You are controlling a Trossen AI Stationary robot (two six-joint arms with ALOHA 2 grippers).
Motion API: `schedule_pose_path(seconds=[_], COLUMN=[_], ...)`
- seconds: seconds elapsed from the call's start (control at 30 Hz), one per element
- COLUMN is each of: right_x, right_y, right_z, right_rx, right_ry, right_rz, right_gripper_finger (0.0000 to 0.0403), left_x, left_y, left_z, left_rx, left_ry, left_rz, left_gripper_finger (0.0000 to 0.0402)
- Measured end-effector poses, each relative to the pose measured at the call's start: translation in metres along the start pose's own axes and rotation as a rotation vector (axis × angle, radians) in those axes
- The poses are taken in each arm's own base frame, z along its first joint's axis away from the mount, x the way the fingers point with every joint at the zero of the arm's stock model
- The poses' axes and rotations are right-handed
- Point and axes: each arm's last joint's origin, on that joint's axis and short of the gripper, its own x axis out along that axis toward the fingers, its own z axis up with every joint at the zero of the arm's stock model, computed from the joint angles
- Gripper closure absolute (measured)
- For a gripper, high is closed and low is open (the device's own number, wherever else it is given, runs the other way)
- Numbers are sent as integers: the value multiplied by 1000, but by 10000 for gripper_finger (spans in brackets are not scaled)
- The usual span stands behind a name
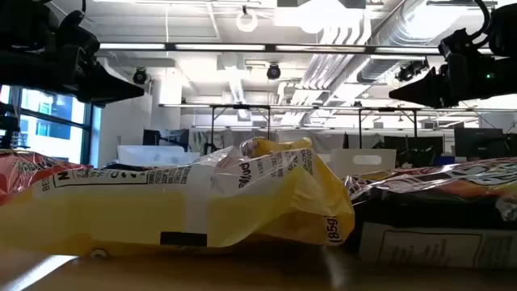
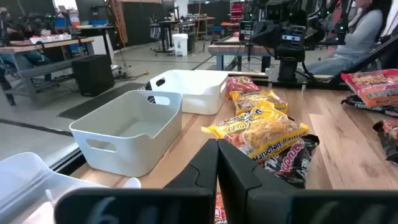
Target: Sort Maruchan noodles
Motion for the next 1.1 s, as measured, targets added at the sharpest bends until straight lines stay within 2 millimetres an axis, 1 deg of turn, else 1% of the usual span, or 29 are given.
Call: schedule_pose_path(seconds=[0.9, 1.1], right_x=[0, 0], right_y=[0, 0], right_z=[0, 0], right_rx=[0, 0], right_ry=[0, 0], right_rz=[0, 0], right_gripper_finger=[403, 403], left_x=[0, 1], left_y=[0, 3], left_z=[0, -1], left_rx=[0, -2], left_ry=[-1, 17], left_rz=[0, 27], left_gripper_finger=[401, 401])
